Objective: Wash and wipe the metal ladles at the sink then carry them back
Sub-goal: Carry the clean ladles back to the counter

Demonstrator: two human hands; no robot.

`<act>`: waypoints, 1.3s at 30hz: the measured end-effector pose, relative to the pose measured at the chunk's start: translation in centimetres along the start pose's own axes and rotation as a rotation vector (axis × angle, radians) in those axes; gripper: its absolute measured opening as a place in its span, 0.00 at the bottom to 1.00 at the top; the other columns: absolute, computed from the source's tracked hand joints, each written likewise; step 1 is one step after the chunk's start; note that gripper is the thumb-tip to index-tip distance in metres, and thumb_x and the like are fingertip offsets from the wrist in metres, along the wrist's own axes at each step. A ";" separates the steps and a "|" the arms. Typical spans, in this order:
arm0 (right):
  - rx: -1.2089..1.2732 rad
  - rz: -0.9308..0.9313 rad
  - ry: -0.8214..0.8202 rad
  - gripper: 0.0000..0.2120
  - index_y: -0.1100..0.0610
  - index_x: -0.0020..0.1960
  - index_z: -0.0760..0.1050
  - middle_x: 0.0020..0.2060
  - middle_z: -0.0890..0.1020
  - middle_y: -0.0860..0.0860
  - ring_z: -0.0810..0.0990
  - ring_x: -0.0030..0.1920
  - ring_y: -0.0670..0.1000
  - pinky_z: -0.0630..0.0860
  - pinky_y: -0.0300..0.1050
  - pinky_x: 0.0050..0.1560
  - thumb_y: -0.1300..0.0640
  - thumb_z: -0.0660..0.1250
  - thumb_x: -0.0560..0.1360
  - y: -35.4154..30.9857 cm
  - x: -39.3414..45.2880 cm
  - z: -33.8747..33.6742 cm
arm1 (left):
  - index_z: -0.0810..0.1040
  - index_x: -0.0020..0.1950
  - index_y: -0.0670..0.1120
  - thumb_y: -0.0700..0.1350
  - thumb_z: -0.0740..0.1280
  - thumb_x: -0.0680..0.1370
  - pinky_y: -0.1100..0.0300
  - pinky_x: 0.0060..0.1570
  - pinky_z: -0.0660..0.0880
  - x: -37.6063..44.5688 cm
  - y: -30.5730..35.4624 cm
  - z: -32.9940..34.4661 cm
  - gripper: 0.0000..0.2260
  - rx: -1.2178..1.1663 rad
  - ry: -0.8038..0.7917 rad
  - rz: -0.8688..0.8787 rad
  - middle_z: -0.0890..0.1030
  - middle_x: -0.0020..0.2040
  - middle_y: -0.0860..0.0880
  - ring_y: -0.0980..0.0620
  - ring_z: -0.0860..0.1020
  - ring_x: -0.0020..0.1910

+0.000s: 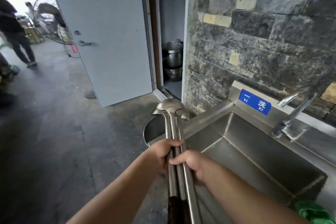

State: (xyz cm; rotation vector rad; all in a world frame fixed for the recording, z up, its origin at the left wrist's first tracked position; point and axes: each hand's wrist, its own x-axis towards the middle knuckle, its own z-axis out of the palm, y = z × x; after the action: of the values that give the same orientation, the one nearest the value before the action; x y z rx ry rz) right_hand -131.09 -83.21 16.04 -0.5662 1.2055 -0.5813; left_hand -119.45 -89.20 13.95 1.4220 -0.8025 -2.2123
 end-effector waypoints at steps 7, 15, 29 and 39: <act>-0.230 0.040 -0.098 0.06 0.64 0.49 0.81 0.35 0.85 0.58 0.84 0.33 0.55 0.80 0.45 0.39 0.67 0.68 0.72 0.8 1.6 6.4 | 0.82 0.46 0.39 0.46 0.64 0.78 0.52 0.49 0.77 -4.5 -2.4 -6.5 0.12 -0.163 0.117 0.113 0.83 0.43 0.41 0.44 0.81 0.40; -0.422 0.081 -0.257 0.07 0.65 0.48 0.82 0.40 0.85 0.58 0.84 0.38 0.56 0.80 0.46 0.43 0.66 0.69 0.72 2.6 4.5 16.9 | 0.80 0.46 0.39 0.47 0.64 0.78 0.52 0.49 0.78 -11.2 -5.2 -16.2 0.11 -0.324 0.255 0.193 0.82 0.44 0.41 0.44 0.80 0.40; -0.697 0.195 -0.516 0.04 0.64 0.44 0.81 0.34 0.85 0.57 0.84 0.32 0.53 0.78 0.44 0.38 0.65 0.67 0.75 10.5 7.3 40.1 | 0.83 0.46 0.43 0.48 0.63 0.78 0.51 0.61 0.73 -26.1 -14.2 -34.8 0.12 -0.601 0.485 0.295 0.82 0.45 0.45 0.47 0.80 0.44; -0.940 0.355 -0.733 0.12 0.66 0.54 0.80 0.41 0.86 0.60 0.86 0.37 0.56 0.80 0.47 0.40 0.62 0.70 0.73 18.3 7.8 53.9 | 0.82 0.46 0.43 0.48 0.62 0.79 0.54 0.54 0.76 -36.6 -23.2 -42.5 0.12 -0.846 0.712 0.383 0.84 0.41 0.47 0.48 0.80 0.42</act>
State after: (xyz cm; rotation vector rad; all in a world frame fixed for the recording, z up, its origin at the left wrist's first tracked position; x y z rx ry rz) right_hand -75.31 -70.23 12.21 -1.1886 0.7742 0.5288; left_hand -66.05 -60.49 10.43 1.2928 0.1168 -1.3119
